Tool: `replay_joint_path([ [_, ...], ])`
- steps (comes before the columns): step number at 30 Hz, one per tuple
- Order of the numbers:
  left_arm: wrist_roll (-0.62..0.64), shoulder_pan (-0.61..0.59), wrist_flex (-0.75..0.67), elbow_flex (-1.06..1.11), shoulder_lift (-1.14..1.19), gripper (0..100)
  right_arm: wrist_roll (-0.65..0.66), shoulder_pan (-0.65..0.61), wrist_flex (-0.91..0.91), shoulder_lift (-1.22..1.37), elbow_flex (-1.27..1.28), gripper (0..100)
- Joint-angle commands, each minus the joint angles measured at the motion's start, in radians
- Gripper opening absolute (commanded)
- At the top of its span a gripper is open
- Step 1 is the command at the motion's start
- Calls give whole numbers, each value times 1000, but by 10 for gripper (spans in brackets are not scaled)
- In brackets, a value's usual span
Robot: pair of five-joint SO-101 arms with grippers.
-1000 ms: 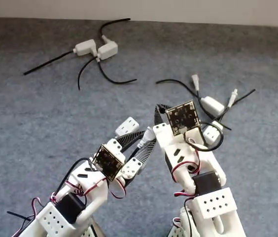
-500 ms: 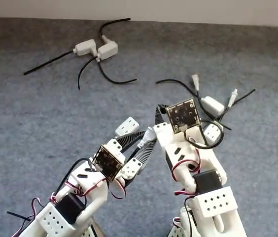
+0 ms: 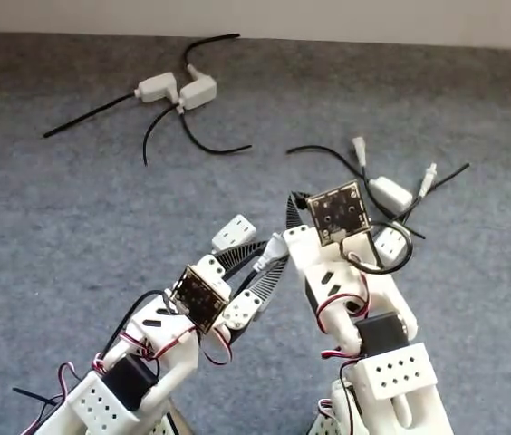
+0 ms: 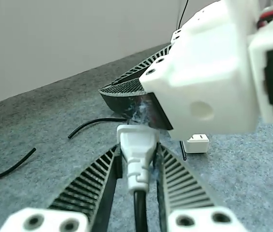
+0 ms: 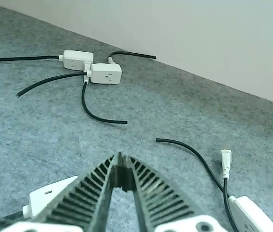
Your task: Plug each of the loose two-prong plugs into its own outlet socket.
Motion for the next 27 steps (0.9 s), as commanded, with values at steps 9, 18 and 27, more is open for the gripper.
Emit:
replay_joint_path([
  [9,5,-31,-77,5,-16,6,12,1,21,22,117,7],
  [18,5,-35,-77,5,-16,6,12,2,21,15,113,7],
  [27,5,-35,-75,15,-16,6,12,1,214,16,-219,7],
])
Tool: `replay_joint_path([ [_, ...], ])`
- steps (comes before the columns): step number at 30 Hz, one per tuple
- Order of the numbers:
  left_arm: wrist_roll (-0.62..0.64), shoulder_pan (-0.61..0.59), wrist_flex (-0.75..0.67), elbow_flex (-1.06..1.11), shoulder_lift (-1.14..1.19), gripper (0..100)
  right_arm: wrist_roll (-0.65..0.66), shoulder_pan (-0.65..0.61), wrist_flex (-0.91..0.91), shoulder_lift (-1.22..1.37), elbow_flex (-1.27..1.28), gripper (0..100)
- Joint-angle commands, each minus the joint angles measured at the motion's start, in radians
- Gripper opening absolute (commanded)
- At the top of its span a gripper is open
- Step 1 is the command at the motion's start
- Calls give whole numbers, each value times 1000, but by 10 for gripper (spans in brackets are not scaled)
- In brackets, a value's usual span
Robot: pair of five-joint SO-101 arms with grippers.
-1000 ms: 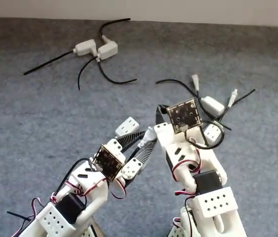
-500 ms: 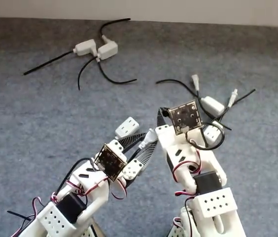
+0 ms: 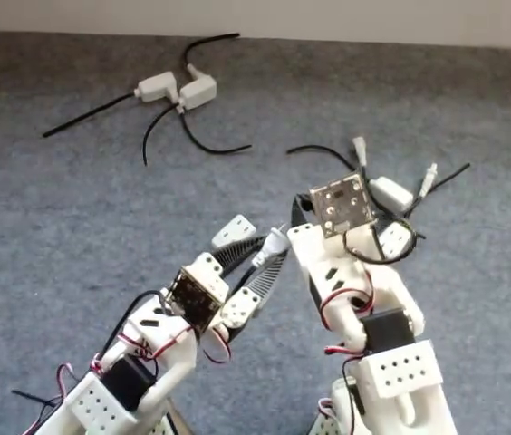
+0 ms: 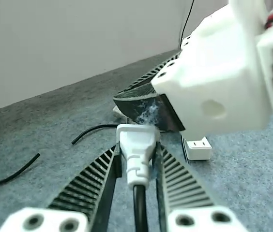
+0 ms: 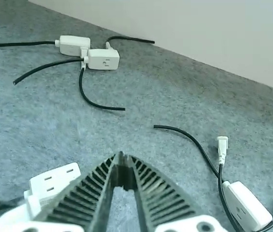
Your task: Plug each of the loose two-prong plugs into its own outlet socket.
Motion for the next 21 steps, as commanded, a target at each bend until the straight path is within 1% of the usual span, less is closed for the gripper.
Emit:
replay_joint_path([
  [1,8,-25,-52,15,-15,6,11,-5,64,5,-108,7],
  [5,6,-25,-52,15,-15,6,8,-5,27,12,-53,7],
  [12,5,-25,-52,15,-15,6,14,-5,-110,12,206,7],
  [14,5,-25,-52,15,-15,6,14,-2,-122,5,245,7],
  [18,5,-25,-52,15,-15,6,14,-2,-116,8,183,7],
  [21,5,-25,-51,15,-15,6,14,-2,-58,8,87,7],
])
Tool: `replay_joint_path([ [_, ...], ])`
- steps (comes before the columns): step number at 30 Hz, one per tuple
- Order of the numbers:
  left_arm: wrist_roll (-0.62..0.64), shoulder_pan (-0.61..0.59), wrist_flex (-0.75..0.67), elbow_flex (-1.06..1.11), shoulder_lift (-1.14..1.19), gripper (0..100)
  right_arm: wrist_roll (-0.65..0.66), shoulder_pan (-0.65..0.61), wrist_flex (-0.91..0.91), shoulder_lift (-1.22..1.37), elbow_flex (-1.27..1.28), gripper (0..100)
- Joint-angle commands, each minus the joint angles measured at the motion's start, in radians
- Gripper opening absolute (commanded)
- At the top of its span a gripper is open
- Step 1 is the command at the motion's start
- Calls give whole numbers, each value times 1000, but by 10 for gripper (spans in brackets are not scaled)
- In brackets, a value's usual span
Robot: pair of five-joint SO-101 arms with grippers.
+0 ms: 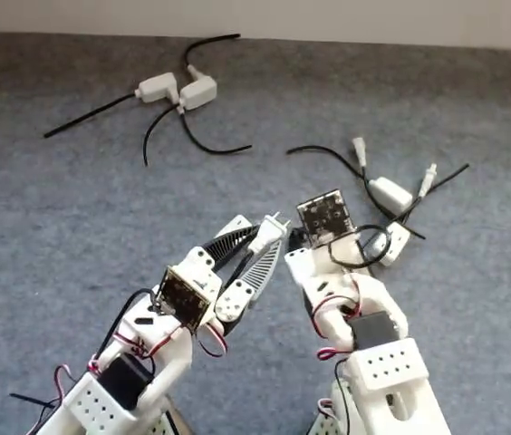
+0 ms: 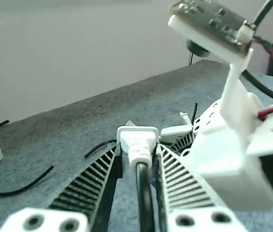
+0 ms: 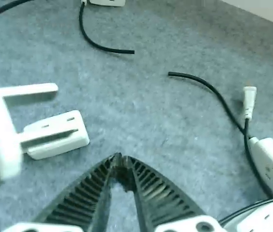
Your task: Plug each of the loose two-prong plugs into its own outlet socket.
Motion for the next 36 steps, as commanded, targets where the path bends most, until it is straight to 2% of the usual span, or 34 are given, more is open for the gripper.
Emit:
replay_joint_path([
  [1,6,-13,-21,15,-8,6,12,5,70,-8,-142,7],
  [6,6,-13,-20,15,-8,6,12,12,182,-12,-306,7],
  [11,6,-15,-20,15,-7,6,12,111,214,-12,-398,7],
  [16,11,-90,-20,15,-4,6,6,232,220,-10,-395,7],
  [21,12,-170,-9,7,2,6,5,283,243,-12,-274,7],
  [24,12,-191,68,-31,4,6,5,285,243,-12,-180,7],
  [30,2,-220,354,-228,5,6,0,285,243,-12,-18,7],
  [32,-29,-243,428,-283,7,6,-38,285,239,-12,35,7],
  [36,-41,-321,468,-374,120,6,-95,295,239,-12,101,7],
])
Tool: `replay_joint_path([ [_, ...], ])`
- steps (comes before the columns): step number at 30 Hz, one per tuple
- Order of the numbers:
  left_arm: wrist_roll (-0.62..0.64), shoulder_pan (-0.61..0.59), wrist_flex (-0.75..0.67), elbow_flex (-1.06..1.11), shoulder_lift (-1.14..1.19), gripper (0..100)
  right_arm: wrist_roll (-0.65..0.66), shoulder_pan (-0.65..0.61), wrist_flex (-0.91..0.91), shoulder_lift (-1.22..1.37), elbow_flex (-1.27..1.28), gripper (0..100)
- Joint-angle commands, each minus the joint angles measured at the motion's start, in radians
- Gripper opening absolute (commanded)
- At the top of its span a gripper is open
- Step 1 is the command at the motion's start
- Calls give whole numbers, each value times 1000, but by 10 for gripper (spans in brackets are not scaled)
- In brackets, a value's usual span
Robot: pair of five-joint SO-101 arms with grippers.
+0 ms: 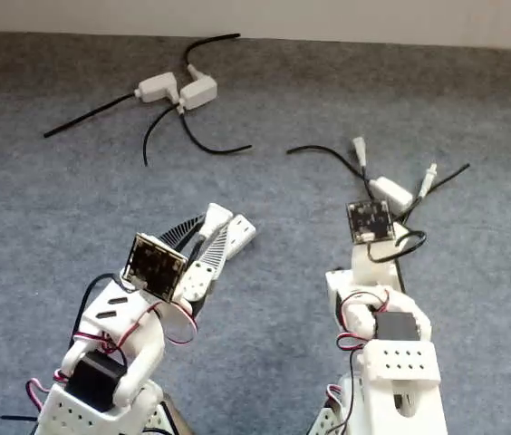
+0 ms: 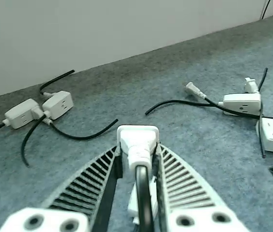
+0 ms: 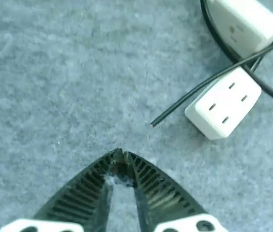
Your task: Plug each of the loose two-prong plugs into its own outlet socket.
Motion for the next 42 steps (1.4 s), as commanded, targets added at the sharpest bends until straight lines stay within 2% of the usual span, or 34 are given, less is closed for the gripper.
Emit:
replay_joint_path([
  [1,-8,-61,18,-125,142,6,-52,22,-2,-12,25,7],
  [5,-9,-65,86,-326,458,6,-57,58,-4,-12,64,7],
  [10,-18,-64,301,-653,849,7,-57,87,-4,-13,65,7],
  [14,-106,-58,448,-875,1095,7,-57,88,-4,-13,67,7],
  [19,-183,-58,554,-1082,1340,7,-57,93,-27,-13,68,7],
  [22,-250,-58,609,-1193,1498,7,-60,139,-41,-13,70,7],
  [26,-334,-58,717,-1368,1712,7,-147,202,-81,-13,68,9],
  [30,-408,-58,824,-1567,1919,7,-153,228,-82,-13,68,9],
  [37,-439,-54,911,-1883,2146,7,-153,226,-82,-13,68,9],
  [42,-376,-1,905,-1917,2175,7,-153,225,-82,-13,68,9],
])
